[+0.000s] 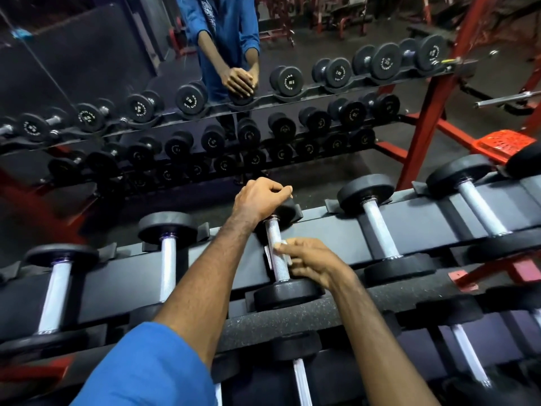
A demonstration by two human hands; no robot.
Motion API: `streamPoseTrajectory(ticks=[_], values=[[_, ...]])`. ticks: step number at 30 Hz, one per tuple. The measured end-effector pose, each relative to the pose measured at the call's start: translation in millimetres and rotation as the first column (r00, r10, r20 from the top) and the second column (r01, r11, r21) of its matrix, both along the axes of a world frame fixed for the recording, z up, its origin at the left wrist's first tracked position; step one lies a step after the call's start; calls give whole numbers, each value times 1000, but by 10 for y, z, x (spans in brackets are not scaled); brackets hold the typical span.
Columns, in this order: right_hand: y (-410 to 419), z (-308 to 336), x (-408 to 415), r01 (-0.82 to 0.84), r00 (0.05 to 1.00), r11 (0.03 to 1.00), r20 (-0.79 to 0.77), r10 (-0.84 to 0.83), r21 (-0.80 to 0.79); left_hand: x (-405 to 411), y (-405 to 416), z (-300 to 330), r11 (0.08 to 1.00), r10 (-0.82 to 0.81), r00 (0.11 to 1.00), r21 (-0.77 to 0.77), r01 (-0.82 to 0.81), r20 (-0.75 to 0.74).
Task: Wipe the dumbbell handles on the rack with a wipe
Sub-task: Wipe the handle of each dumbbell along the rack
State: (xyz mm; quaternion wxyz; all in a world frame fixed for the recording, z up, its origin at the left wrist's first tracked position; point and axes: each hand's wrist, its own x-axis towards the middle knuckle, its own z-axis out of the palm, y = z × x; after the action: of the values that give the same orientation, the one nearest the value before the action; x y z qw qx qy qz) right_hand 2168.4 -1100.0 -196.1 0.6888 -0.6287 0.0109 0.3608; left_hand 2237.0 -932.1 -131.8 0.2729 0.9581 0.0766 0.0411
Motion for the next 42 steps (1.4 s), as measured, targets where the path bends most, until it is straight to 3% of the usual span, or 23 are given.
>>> streamPoseTrajectory(ticks=[4, 9, 13, 15, 19, 21, 26, 30, 33, 38, 42], values=[[178, 154, 217, 76, 997, 997, -7, -76, 21, -8, 19, 4, 1000, 0, 1000, -20, 0, 0], [-30, -106, 41, -90, 996, 993, -30, 88, -79, -4, 6, 1, 1000, -8, 1000, -13, 8, 9], [174, 69, 207, 69, 996, 996, -54, -66, 52, 18, 22, -17, 1000, -11, 1000, -13, 11, 6], [261, 128, 277, 117, 992, 992, -52, -115, 40, 12, 36, -21, 1000, -19, 1000, -19, 19, 11], [32, -150, 96, -34, 999, 991, -44, 28, -127, 32, 39, -30, 1000, -7, 1000, -17, 8, 18], [-51, -265, 55, -70, 997, 989, -44, 64, -134, 26, 25, -39, 1000, -6, 1000, -5, 6, 24], [85, -60, 201, 66, 998, 996, -2, -66, -55, 14, 42, -16, 1000, -5, 1000, -25, 5, 13], [-99, -132, 14, -24, 998, 987, 47, 32, -162, 31, 37, -33, 1000, 1, 1000, -27, -1, 18], [-78, -6, -57, 72, 997, 995, 30, -70, -66, 17, 26, -41, 1000, 0, 1000, -26, 1, 19], [33, 202, -31, 85, 942, 988, 334, -38, -127, 32, 42, -18, 999, 9, 1000, -38, -8, 17], [-80, -5, -275, 139, 923, 954, 383, -28, -265, 14, 31, -17, 999, 12, 1000, -33, -11, 19]])
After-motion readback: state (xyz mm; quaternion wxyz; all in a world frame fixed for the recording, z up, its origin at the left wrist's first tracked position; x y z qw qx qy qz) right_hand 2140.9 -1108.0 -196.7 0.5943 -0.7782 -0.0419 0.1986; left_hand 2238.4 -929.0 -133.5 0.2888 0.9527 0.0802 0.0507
